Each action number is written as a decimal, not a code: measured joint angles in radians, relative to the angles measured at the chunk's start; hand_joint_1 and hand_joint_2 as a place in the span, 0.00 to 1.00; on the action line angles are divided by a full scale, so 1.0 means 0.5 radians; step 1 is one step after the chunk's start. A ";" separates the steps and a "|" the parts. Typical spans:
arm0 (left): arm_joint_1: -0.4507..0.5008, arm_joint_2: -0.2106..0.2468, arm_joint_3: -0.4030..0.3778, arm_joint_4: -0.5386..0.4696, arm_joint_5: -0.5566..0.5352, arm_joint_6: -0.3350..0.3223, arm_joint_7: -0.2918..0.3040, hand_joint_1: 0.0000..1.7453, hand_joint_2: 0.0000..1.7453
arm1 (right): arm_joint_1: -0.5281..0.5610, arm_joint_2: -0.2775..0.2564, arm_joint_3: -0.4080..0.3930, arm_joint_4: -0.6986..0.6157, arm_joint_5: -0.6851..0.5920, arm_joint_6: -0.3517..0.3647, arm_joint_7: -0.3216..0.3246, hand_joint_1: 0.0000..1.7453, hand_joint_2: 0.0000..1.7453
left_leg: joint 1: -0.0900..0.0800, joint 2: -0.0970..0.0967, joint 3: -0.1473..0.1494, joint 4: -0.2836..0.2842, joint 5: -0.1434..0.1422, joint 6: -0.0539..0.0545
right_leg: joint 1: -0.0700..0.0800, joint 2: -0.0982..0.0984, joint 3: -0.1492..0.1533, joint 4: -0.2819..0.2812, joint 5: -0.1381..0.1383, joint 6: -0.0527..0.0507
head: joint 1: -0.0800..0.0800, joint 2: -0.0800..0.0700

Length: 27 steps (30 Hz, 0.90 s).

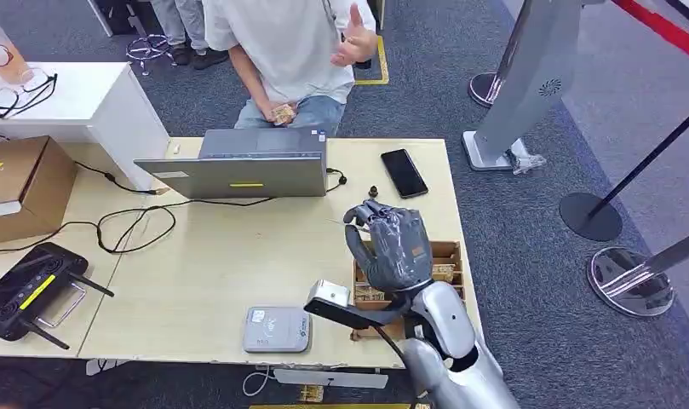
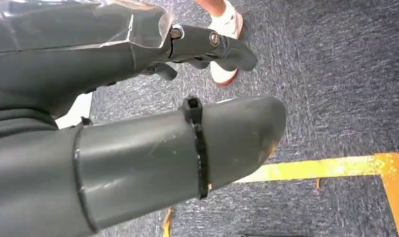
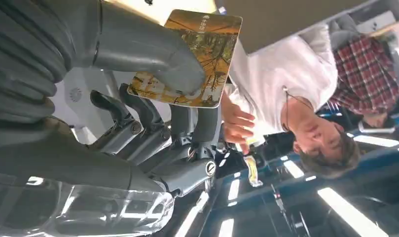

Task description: Pass the card to the sensor for recognition and then transmit it.

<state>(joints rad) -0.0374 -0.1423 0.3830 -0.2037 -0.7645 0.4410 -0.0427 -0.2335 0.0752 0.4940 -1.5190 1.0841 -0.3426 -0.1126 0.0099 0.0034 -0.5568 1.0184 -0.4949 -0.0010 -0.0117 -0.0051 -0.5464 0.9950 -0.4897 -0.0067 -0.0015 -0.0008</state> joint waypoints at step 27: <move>-0.001 -0.004 0.001 0.000 -0.069 -0.016 -0.031 0.00 0.00 | -0.397 0.143 0.068 0.462 0.167 -0.349 0.050 1.00 1.00 | 0.000 0.000 0.000 0.000 0.001 -0.002 | 0.000 0.000 0.000 0.001 0.000 0.000 | 0.001 0.000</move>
<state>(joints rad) -0.0379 -0.1442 0.3834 -0.2037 -0.7992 0.4330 -0.0580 -0.4321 0.1465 0.5280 -1.2878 1.1677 -0.5173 -0.0873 0.0100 0.0034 -0.5567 1.0184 -0.4943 -0.0017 -0.0116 -0.0051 -0.5464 0.9955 -0.4897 -0.0067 -0.0011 -0.0008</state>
